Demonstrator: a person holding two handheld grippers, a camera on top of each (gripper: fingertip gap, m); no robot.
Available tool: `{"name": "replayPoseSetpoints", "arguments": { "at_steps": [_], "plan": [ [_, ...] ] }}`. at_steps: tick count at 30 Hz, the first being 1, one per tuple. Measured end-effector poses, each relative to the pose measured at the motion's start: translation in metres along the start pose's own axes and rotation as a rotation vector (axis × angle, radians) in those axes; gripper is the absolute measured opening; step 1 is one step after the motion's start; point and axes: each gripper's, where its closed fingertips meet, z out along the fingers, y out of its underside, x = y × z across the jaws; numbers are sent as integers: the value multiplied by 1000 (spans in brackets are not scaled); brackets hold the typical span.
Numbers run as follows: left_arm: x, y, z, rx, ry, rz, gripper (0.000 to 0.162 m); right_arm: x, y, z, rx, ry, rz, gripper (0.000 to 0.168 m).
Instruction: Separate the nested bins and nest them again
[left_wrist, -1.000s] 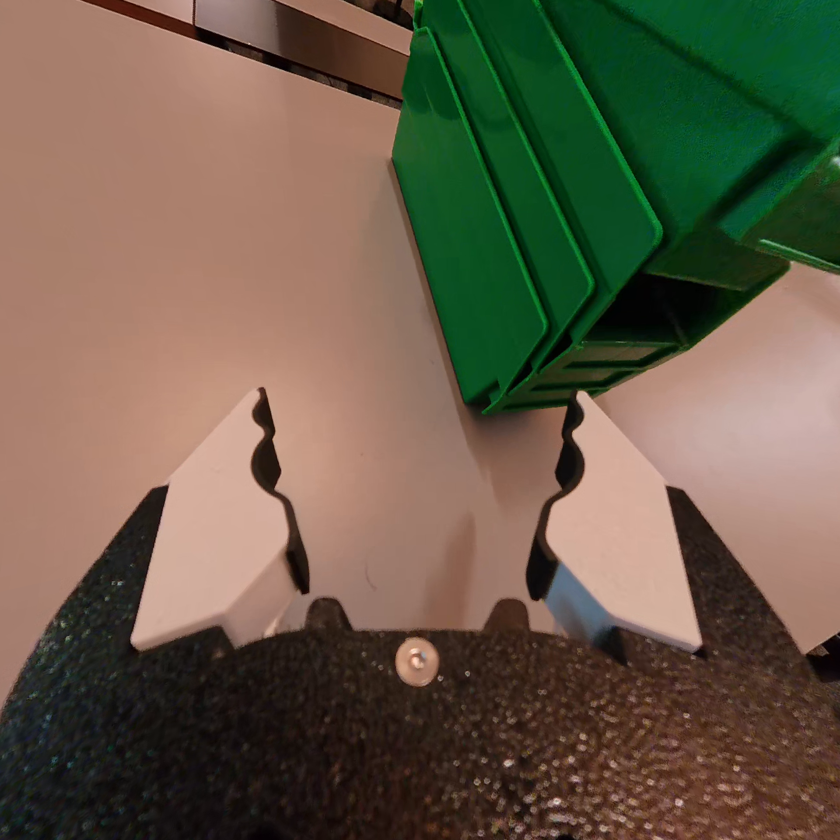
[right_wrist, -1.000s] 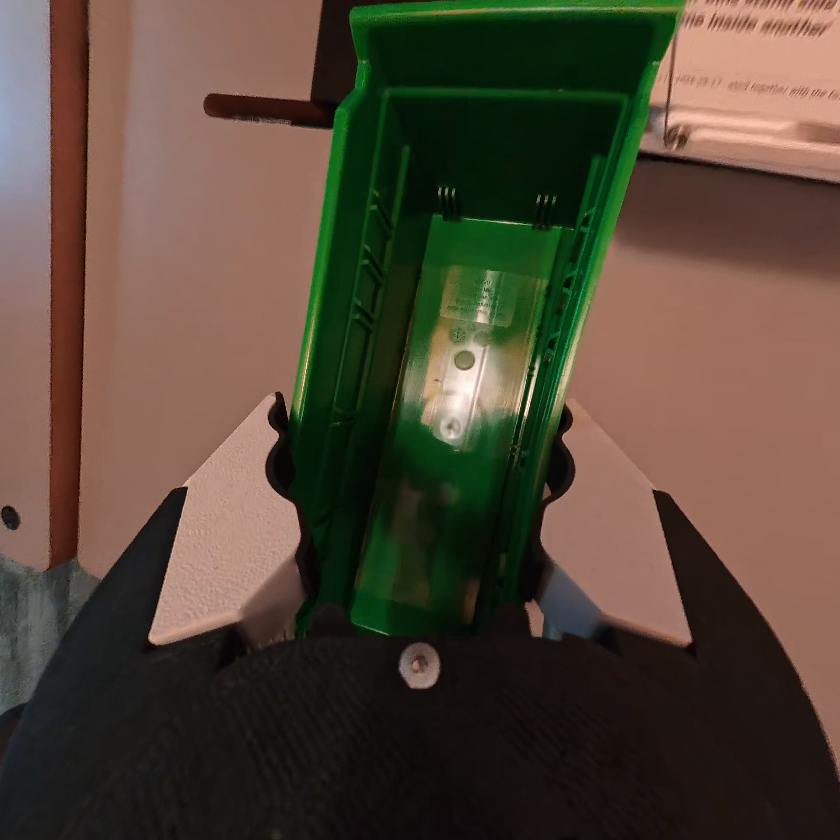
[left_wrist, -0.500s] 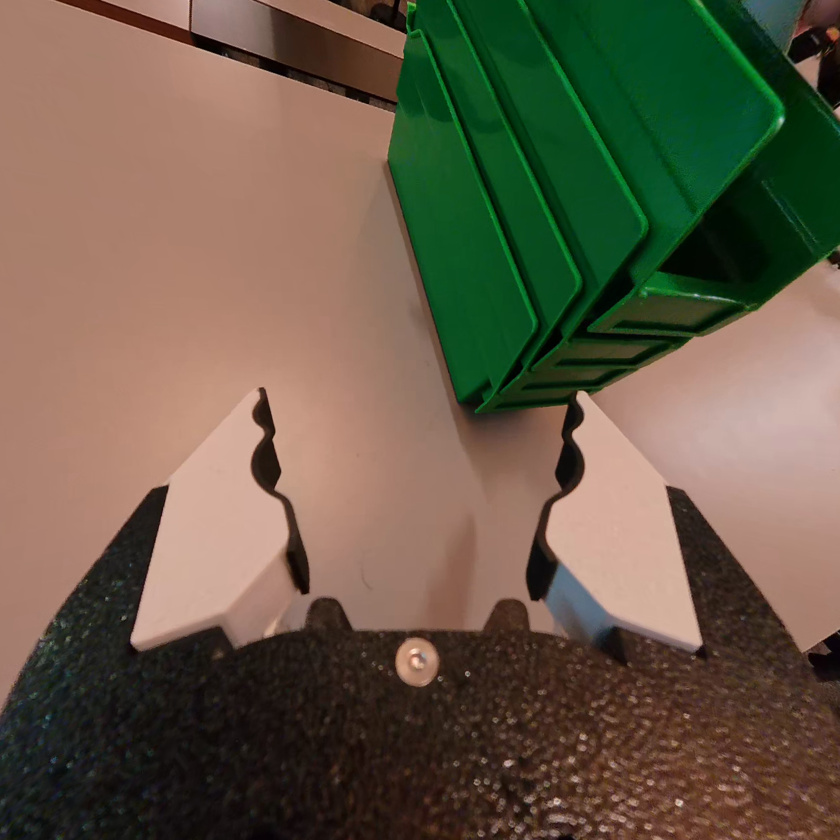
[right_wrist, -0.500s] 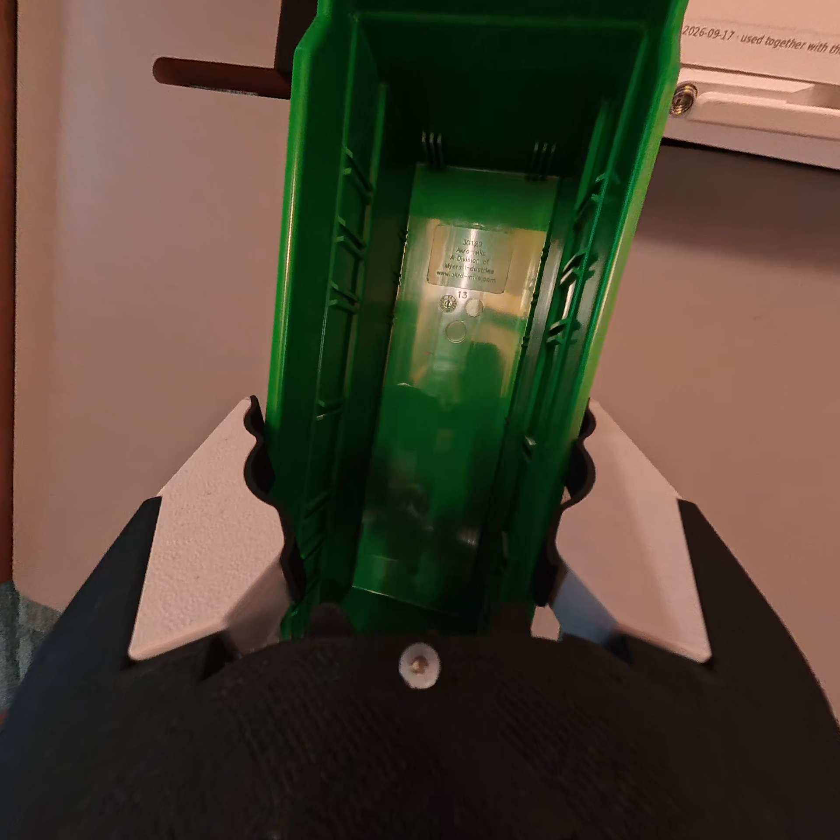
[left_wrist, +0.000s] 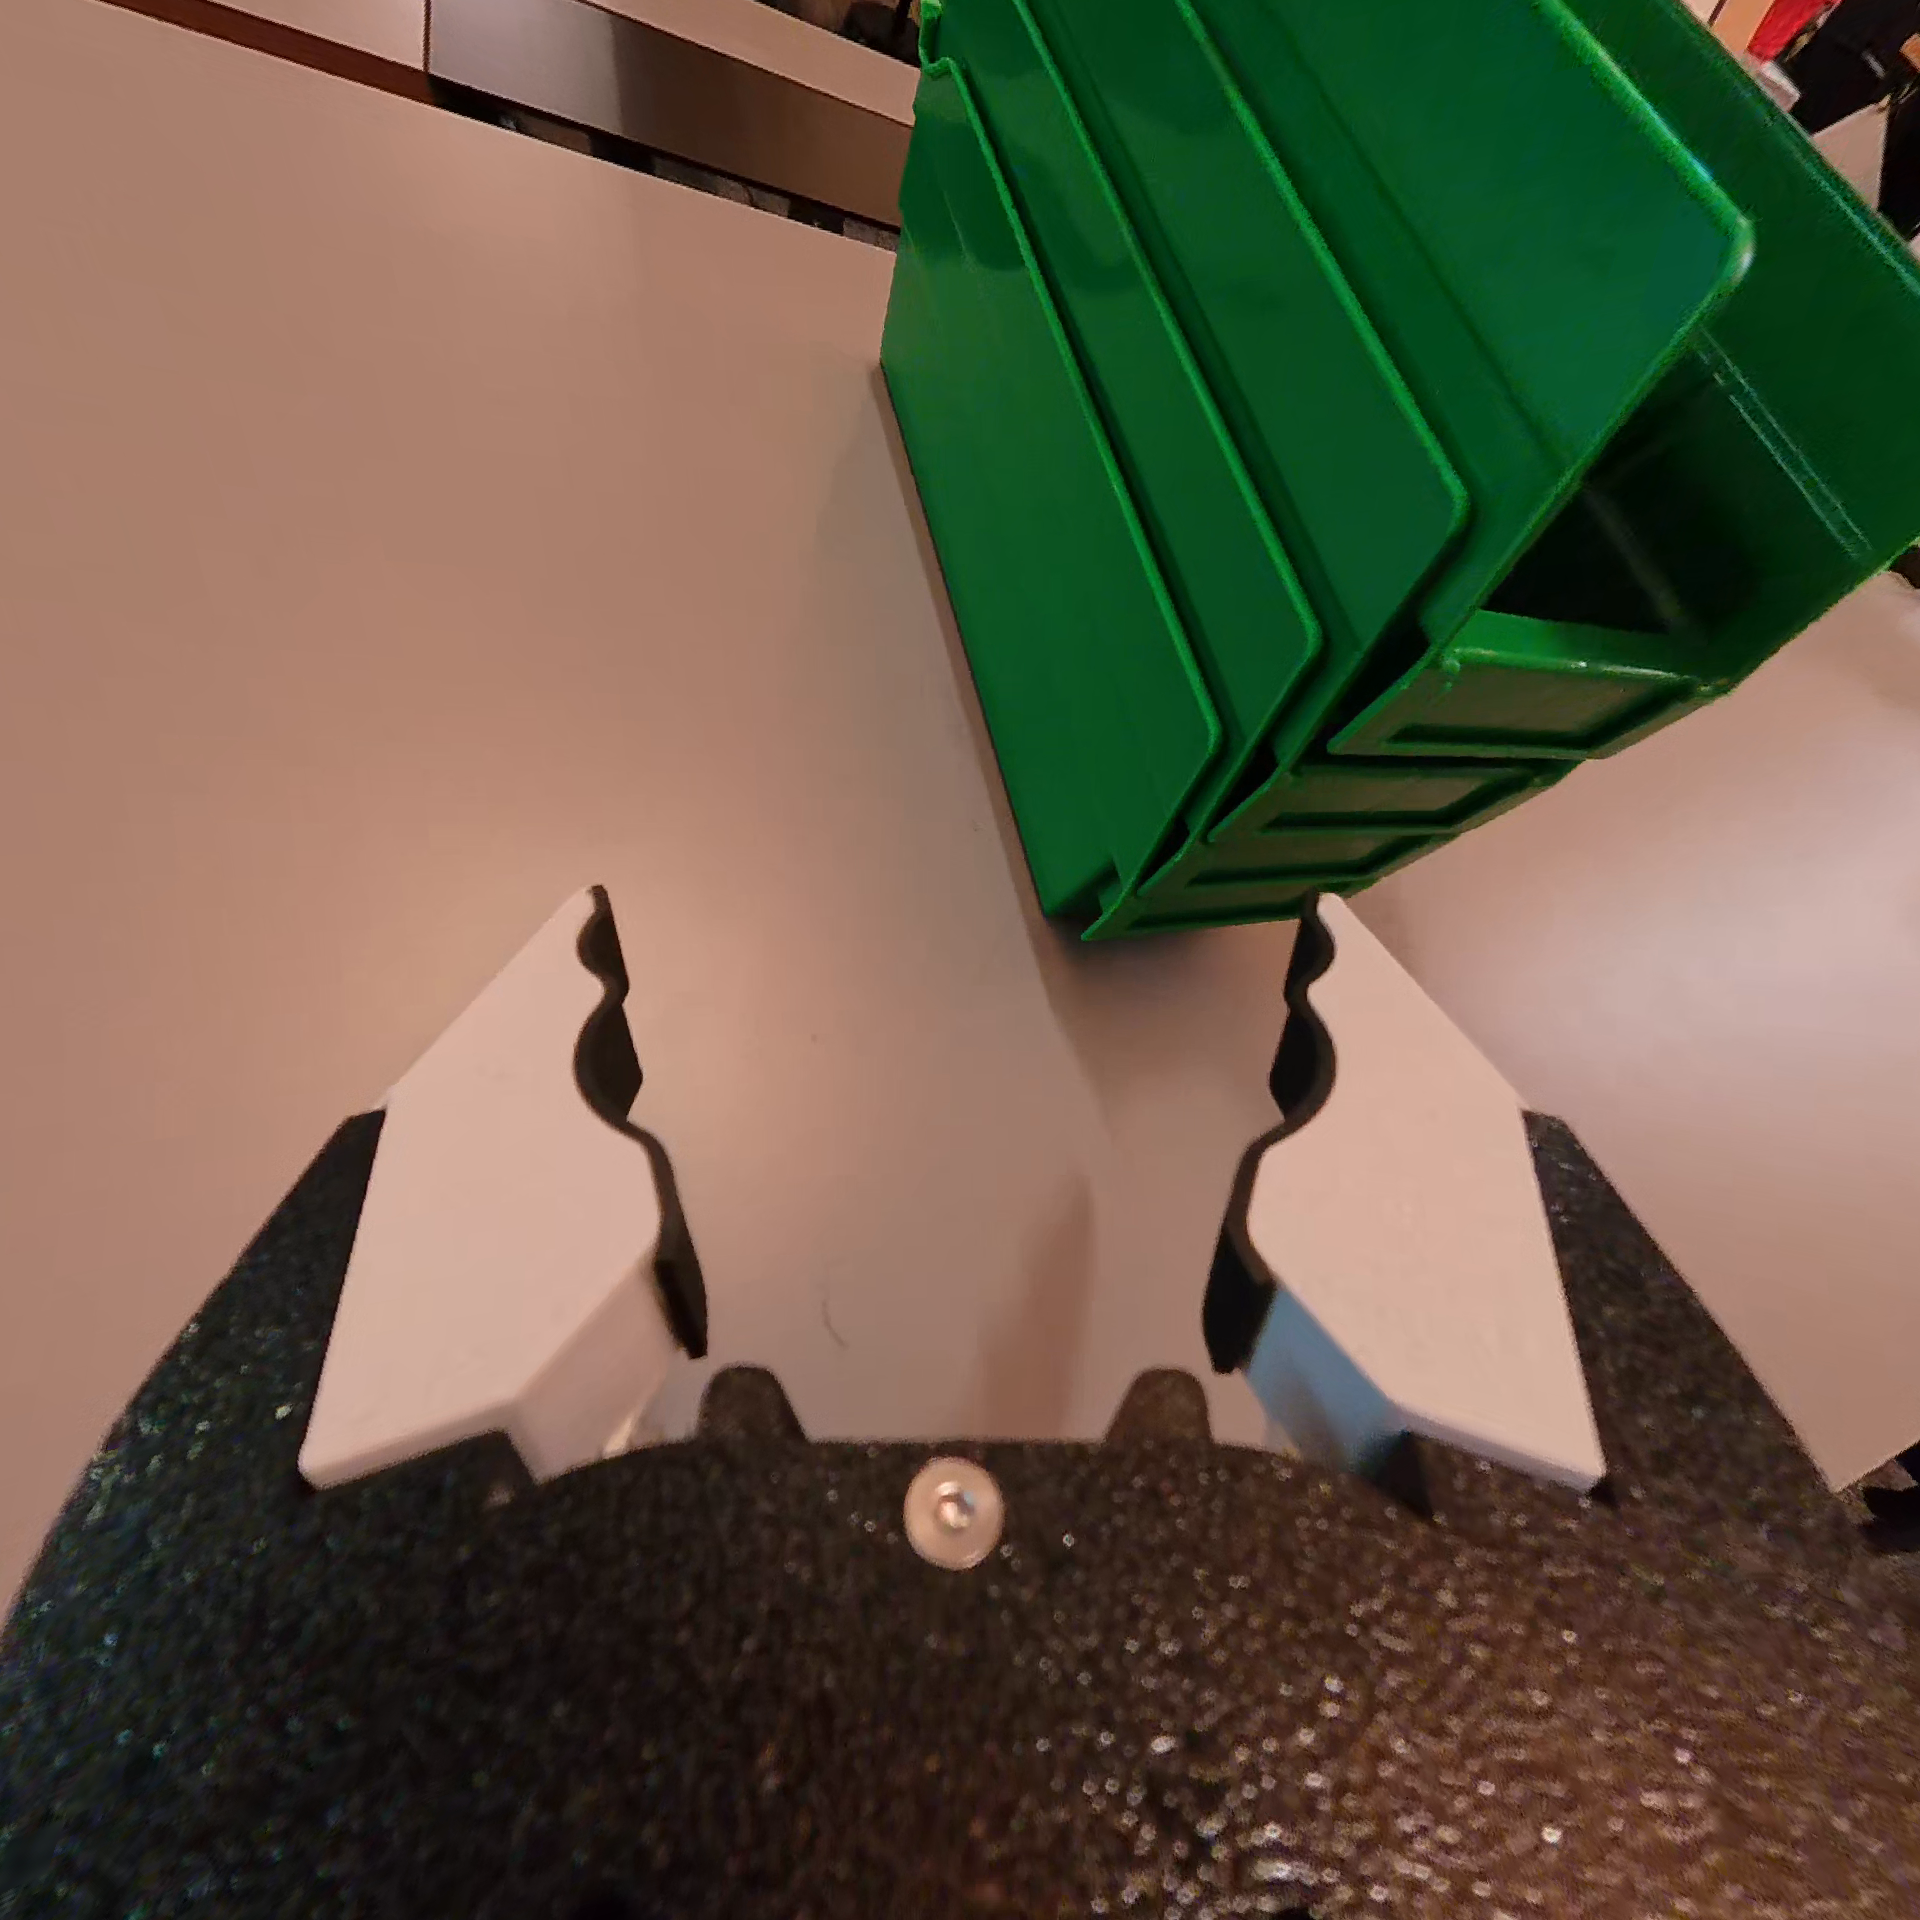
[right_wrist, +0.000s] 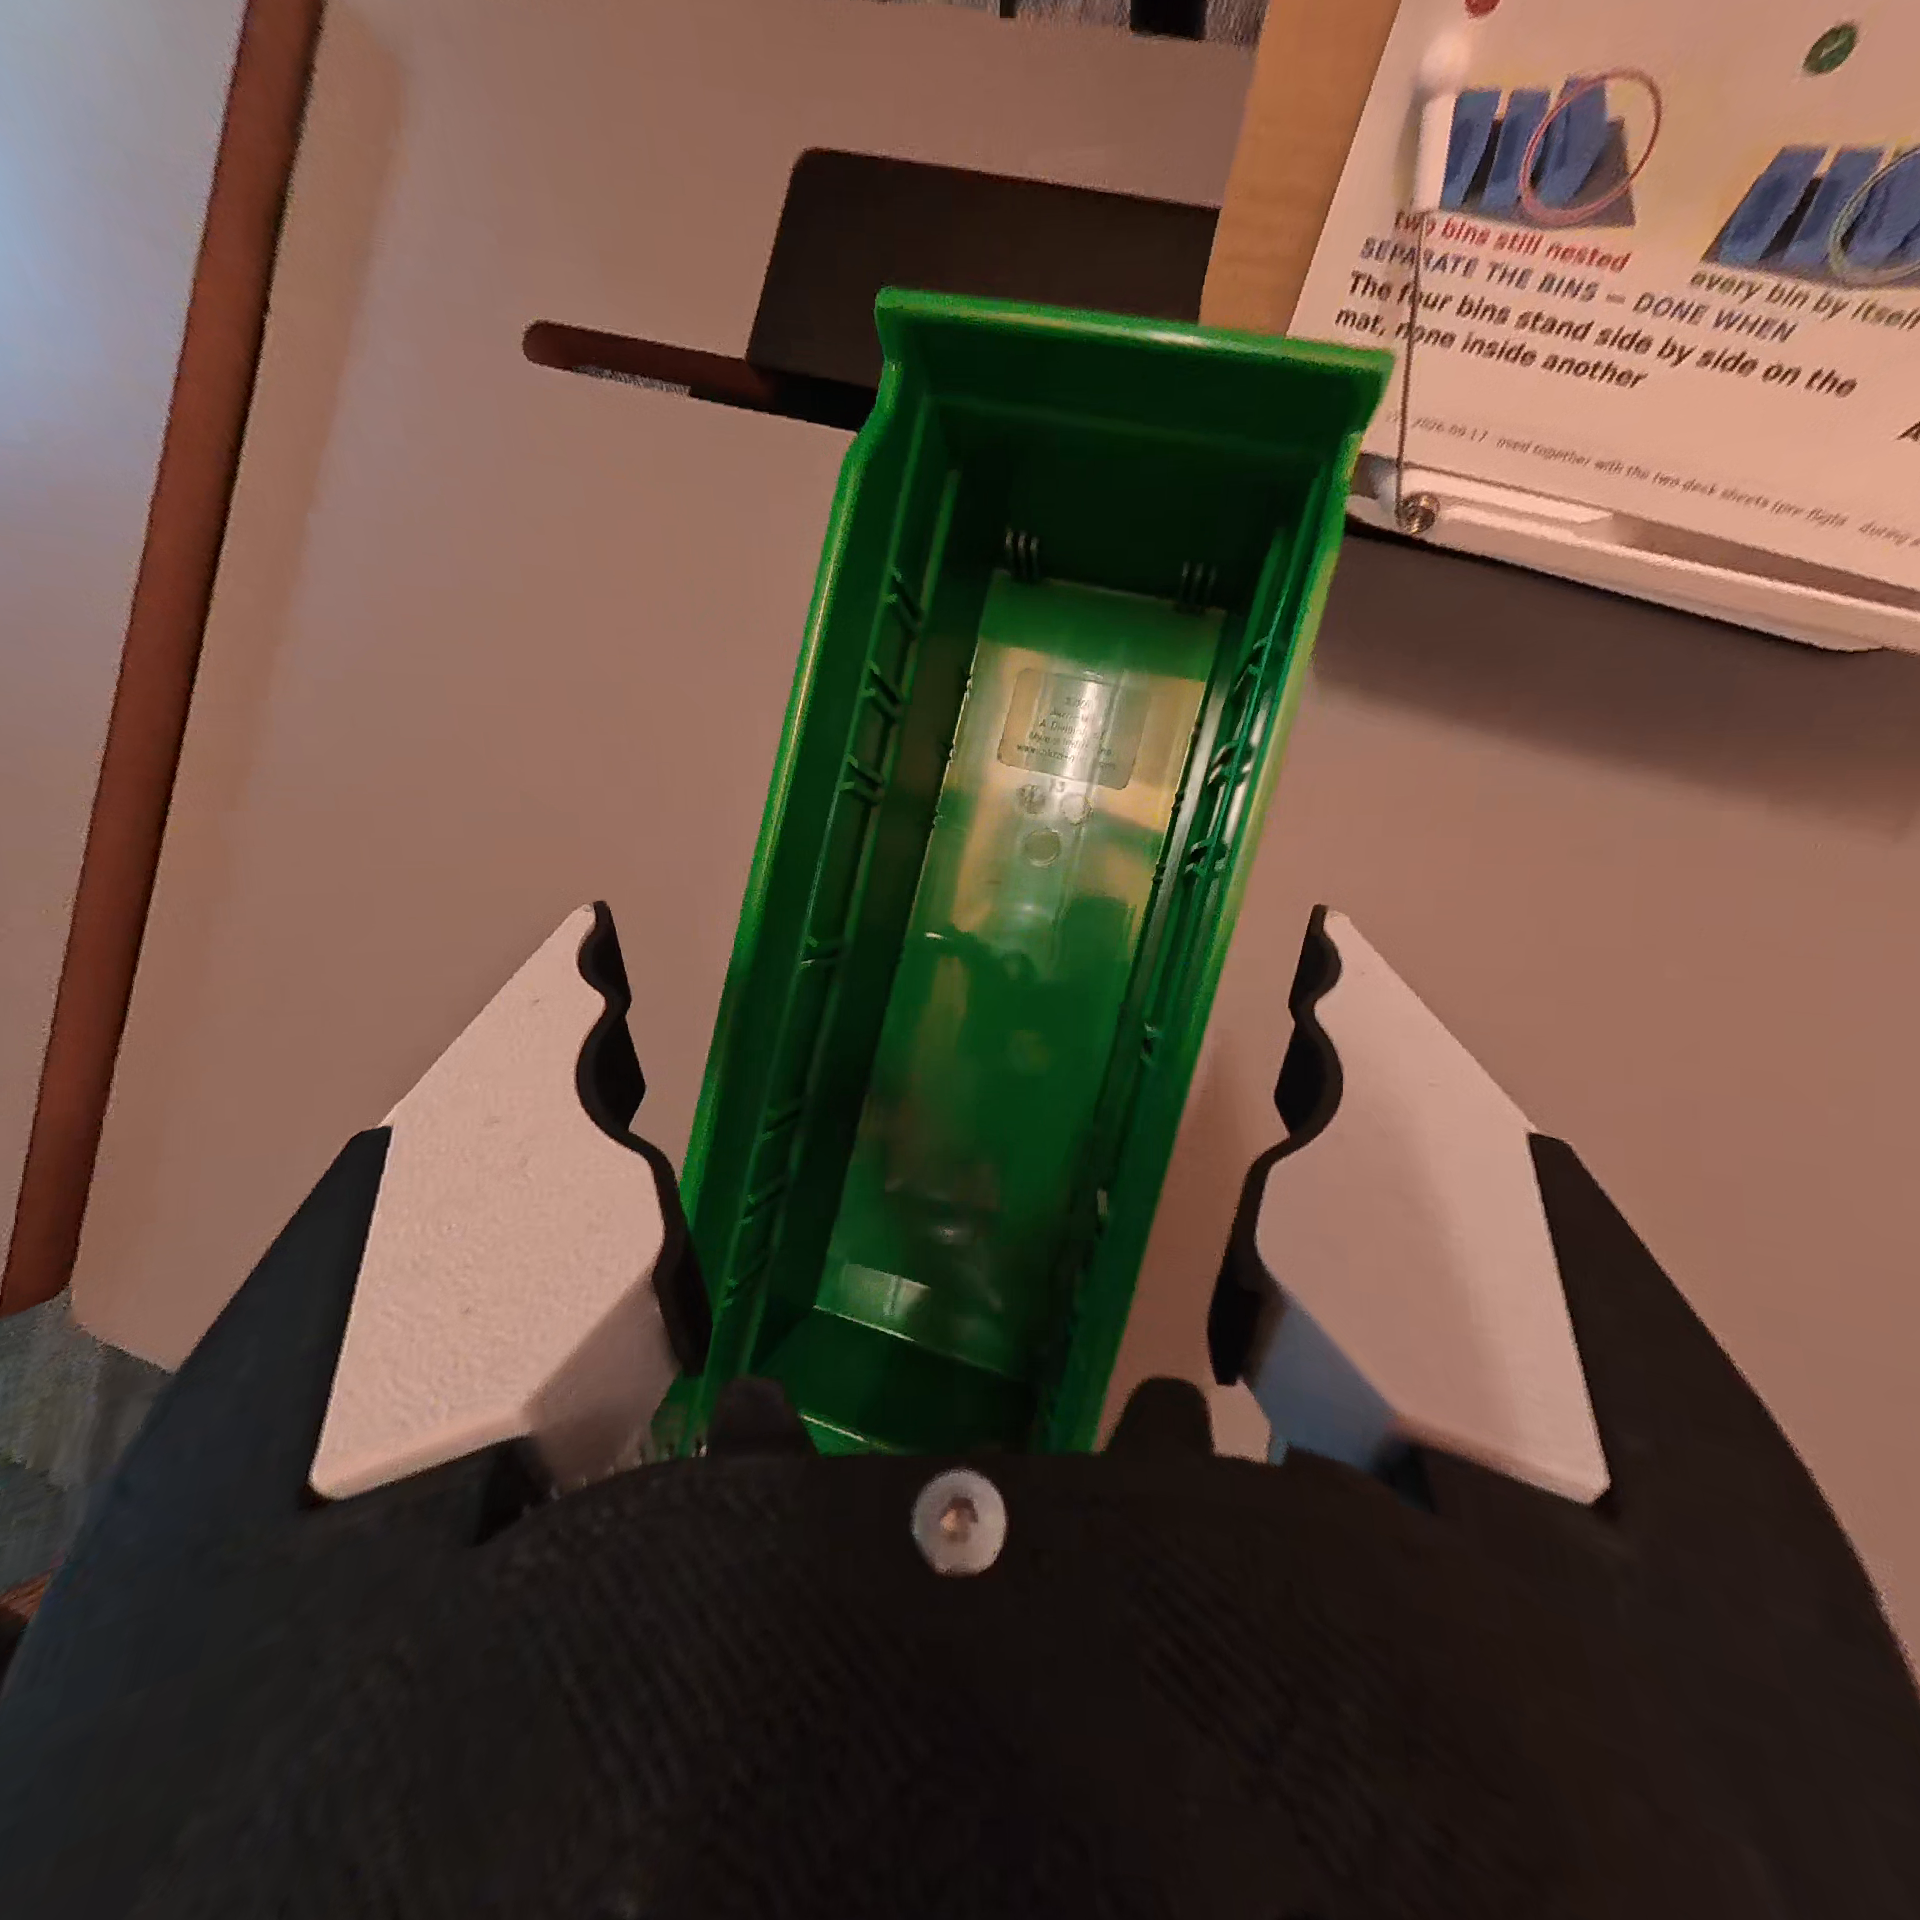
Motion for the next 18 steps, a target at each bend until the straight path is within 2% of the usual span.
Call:
{"name": "replayPoseSetpoints", "arguments": {
  "at_steps": [8, 13, 18],
  "plan": [
    [0, 1, 1, -3, -2, 2, 124, 16, -1, -5, 33, -46, 21, 113],
    [1, 2, 2, -11, -7, 13, 124, 26, -2, -8, 43, -32, -34, 113],
    [-2, 2, 1, -13, -16, 19, 123, 60, -26, -30, 243, 96, -213, 95]
  ]
}}
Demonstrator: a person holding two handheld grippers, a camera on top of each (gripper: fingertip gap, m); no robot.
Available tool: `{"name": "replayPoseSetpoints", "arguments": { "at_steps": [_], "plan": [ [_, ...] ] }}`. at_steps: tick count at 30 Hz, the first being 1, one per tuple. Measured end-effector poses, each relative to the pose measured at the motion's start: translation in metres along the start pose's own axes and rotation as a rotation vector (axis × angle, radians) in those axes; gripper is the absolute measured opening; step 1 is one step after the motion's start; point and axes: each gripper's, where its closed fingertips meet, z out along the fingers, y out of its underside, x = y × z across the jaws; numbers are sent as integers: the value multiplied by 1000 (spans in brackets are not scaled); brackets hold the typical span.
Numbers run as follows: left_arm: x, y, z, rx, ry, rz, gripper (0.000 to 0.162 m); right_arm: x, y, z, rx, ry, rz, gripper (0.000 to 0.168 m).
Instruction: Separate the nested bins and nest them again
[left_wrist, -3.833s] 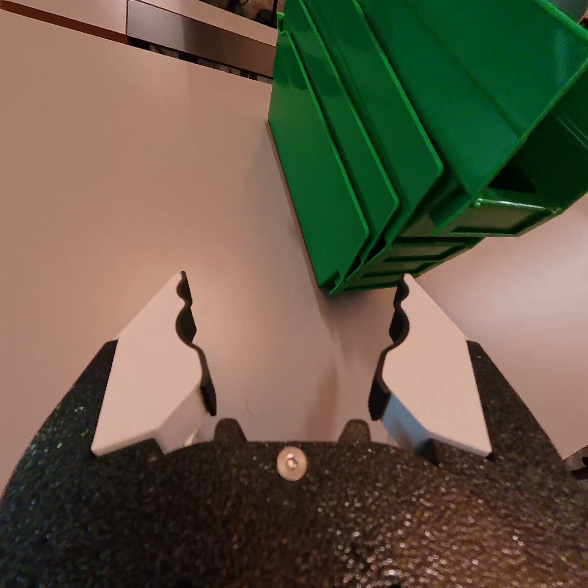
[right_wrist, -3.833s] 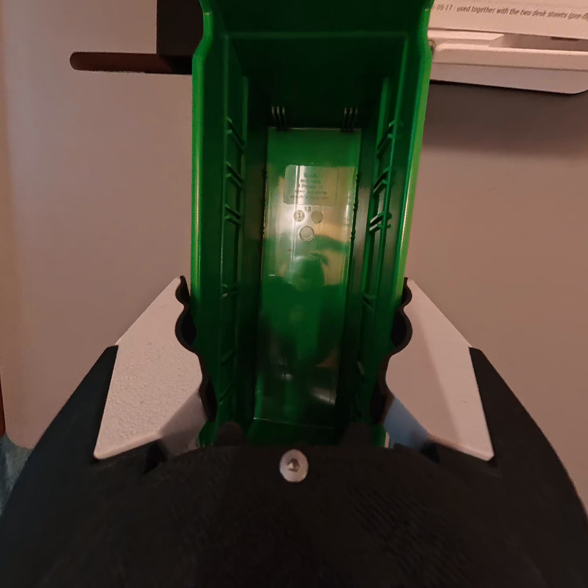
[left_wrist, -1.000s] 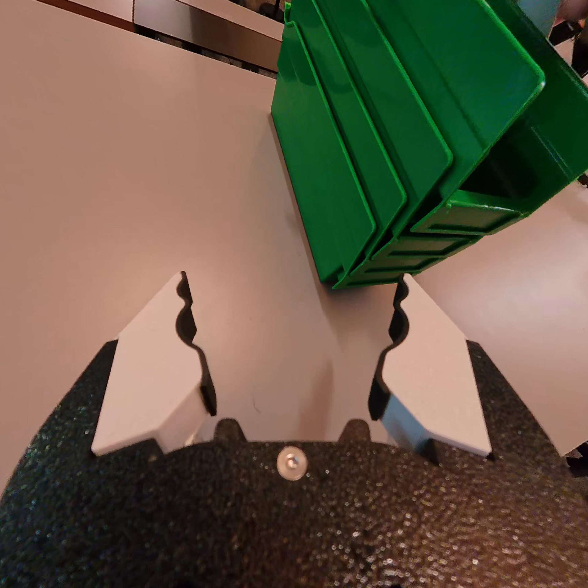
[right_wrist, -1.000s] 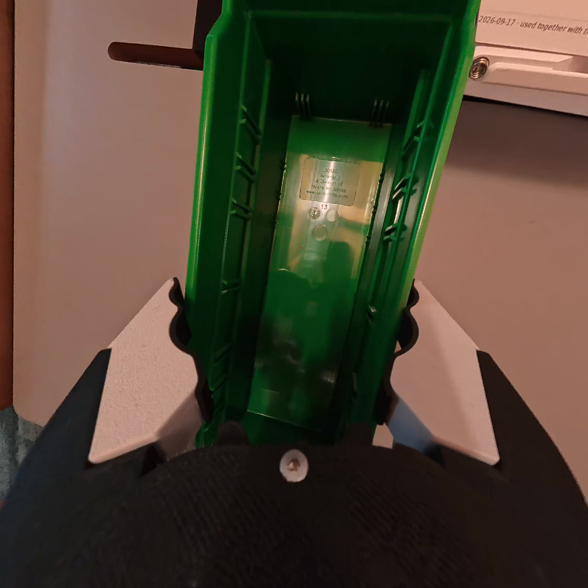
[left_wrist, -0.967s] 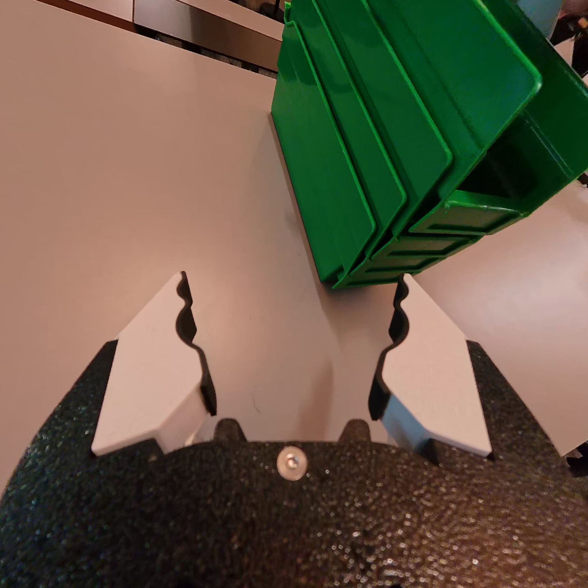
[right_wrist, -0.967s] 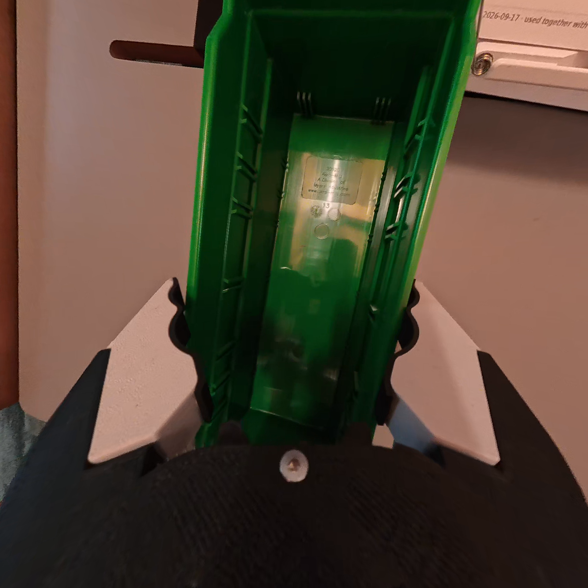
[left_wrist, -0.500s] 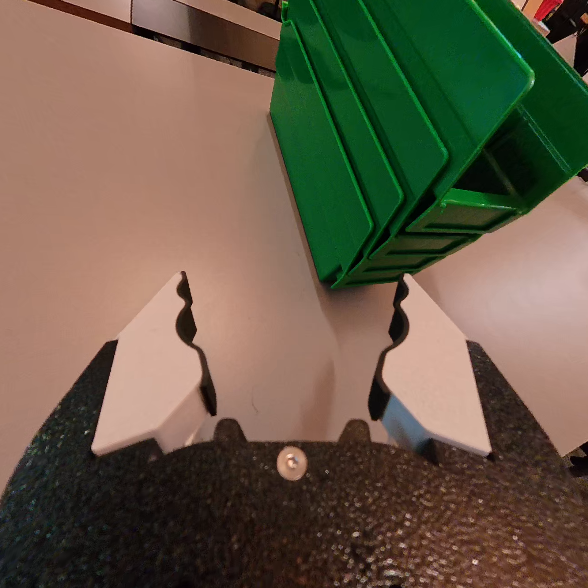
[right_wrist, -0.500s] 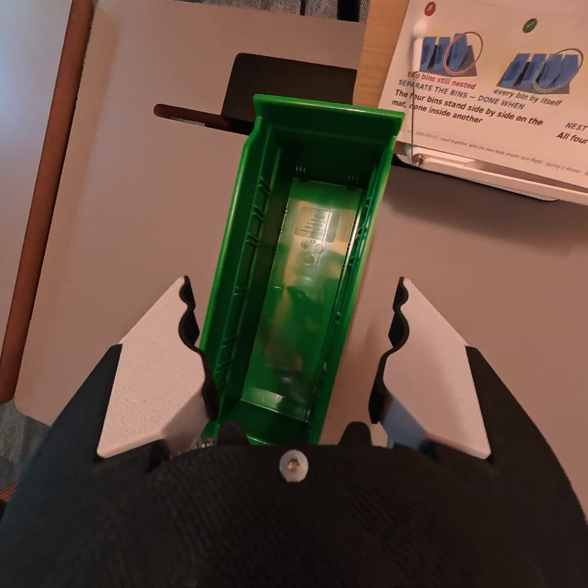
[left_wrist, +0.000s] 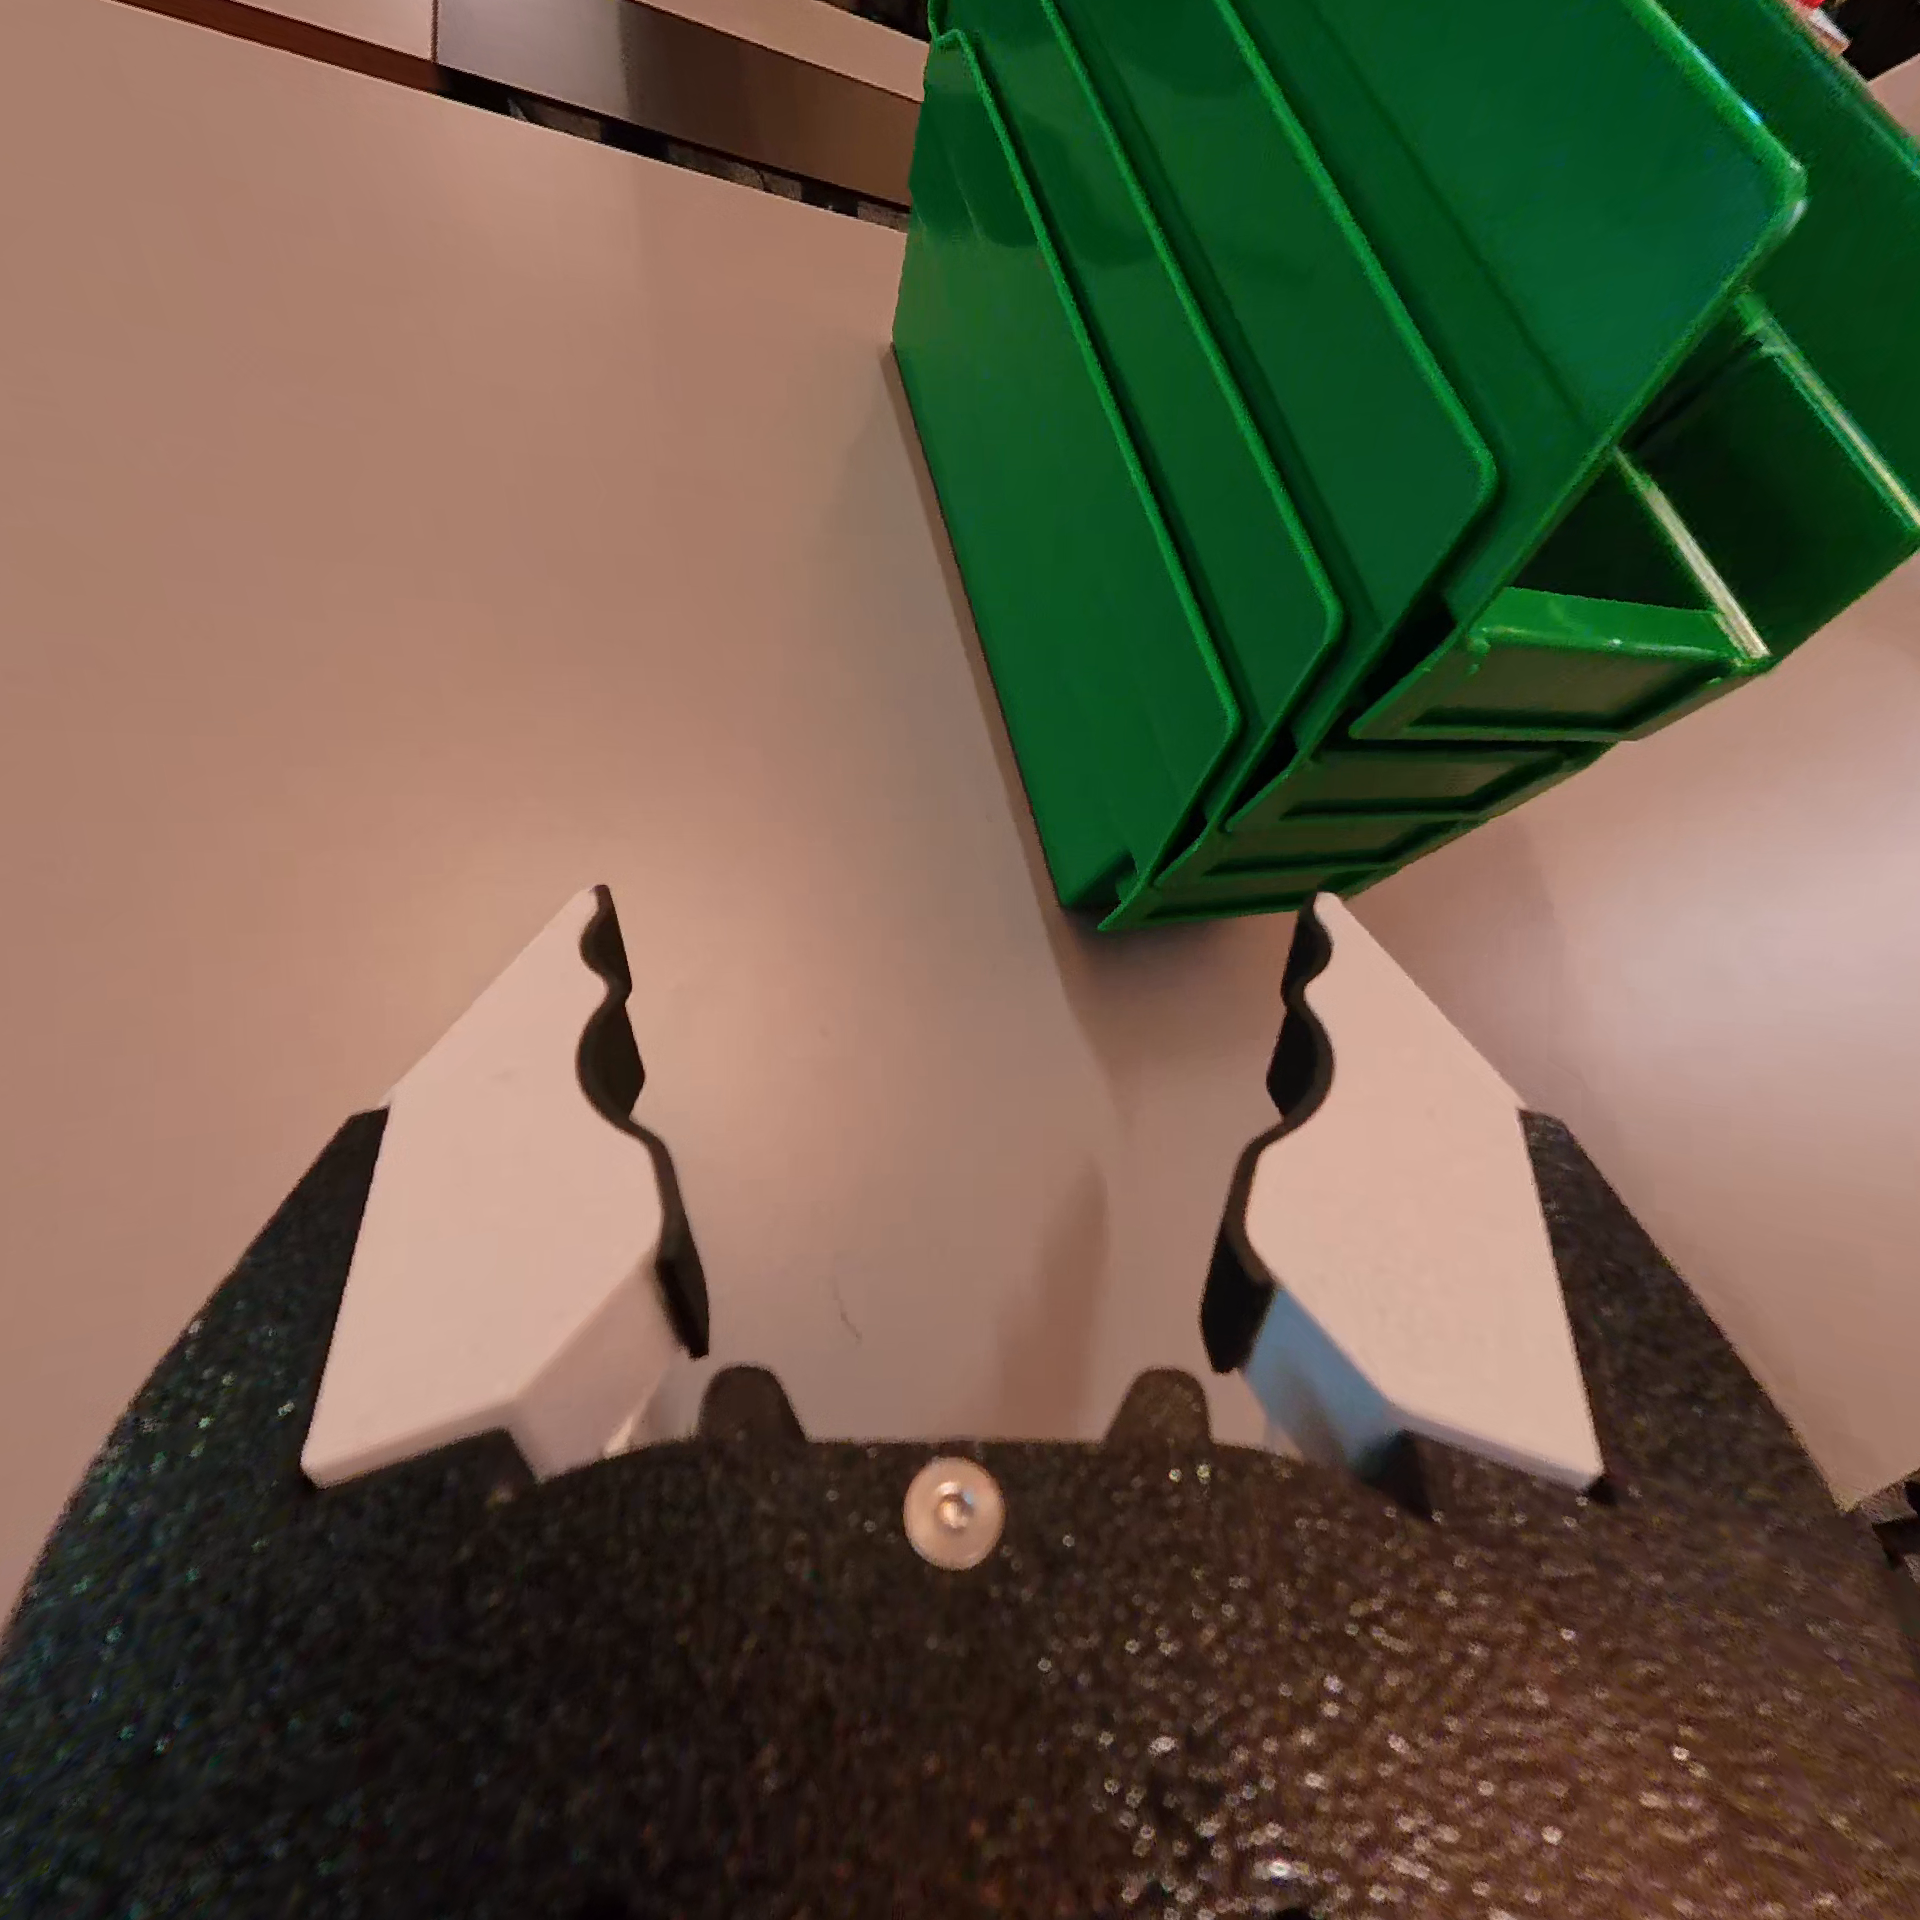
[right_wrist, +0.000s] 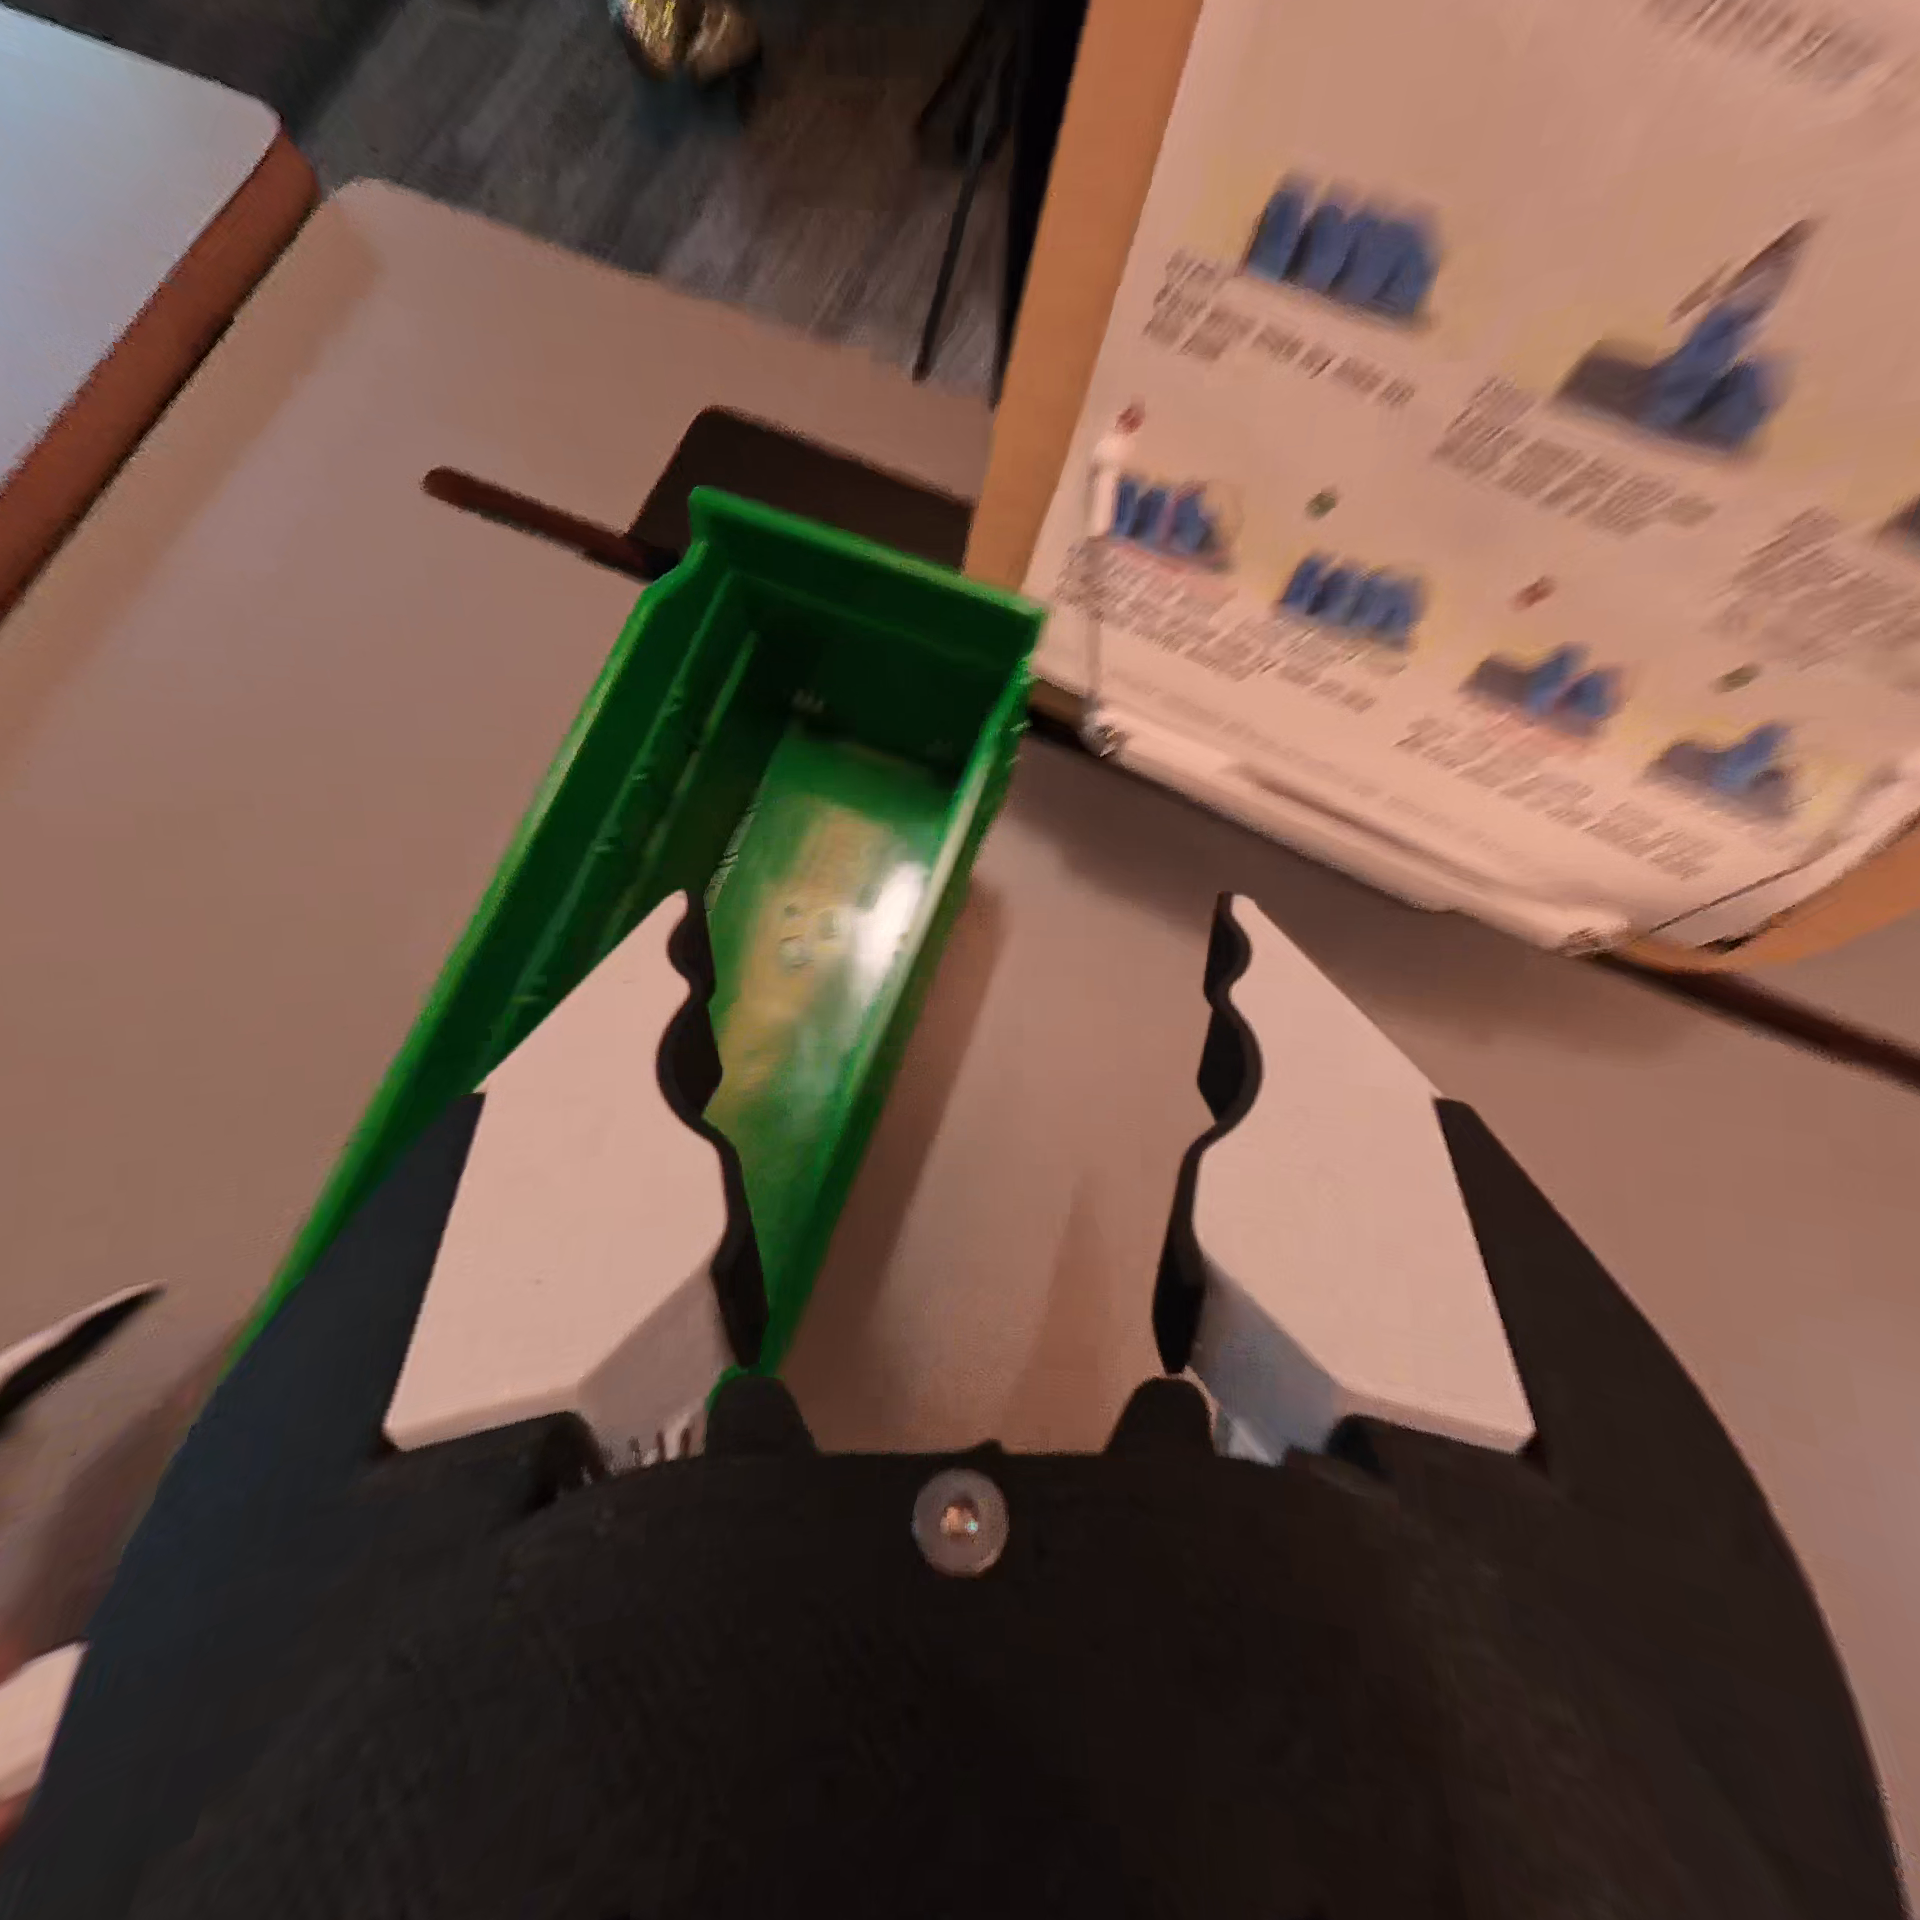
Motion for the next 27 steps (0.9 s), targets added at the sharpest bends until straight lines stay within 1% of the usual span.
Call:
{"name": "replayPoseSetpoints", "arguments": {
  "at_steps": [3, 5, 7, 9, 10, 12, 13, 14, 15, 17, 22, 23, 25, 27],
  "plan": [
    [-3, 1, 0, -2, -7, 1, 123, 43, -7, -20, 154, 175, -122, 81],
    [-4, 1, 1, -4, -12, 8, 121, 69, -9, -39, 309, 256, -183, 70],
    [-5, 1, 1, -4, -18, 20, 119, 82, 4, -46, 407, 217, -197, 65],
    [-5, 1, 2, 2, -23, 29, 116, 97, 34, -39, 416, 176, -177, 59],
    [-5, 1, 3, 5, -22, 32, 115, 105, 54, -32, 380, 159, -173, 63],
    [-4, 1, 4, 4, -14, 32, 114, 129, 93, -25, 325, 187, -140, 84],
    [-3, 1, 4, 6, -8, 30, 112, 144, 107, -27, 336, 228, -122, 91],
    [-2, 1, 4, 11, 0, 28, 111, 156, 120, -32, 367, 251, -108, 92],
    [-1, 0, 3, 17, 8, 26, 111, 166, 132, -39, 407, 265, -82, 97],
    [0, -3, 1, 35, 20, 20, 111, 188, 158, -50, 472, 278, -6, 112],
    [-1, -7, -2, 95, 52, -7, 106, 219, 221, -67, 518, 203, 133, 118],
    [-1, -6, 0, 102, 58, -15, 105, 221, 232, -69, 518, 184, 139, 115],
    [-3, 1, 6, 83, 61, -25, 104, 226, 247, -72, 532, 163, 158, 118],
    [-5, 11, 12, 39, 53, -30, 105, 225, 256, -73, 542, 119, 170, 116]
  ]
}}
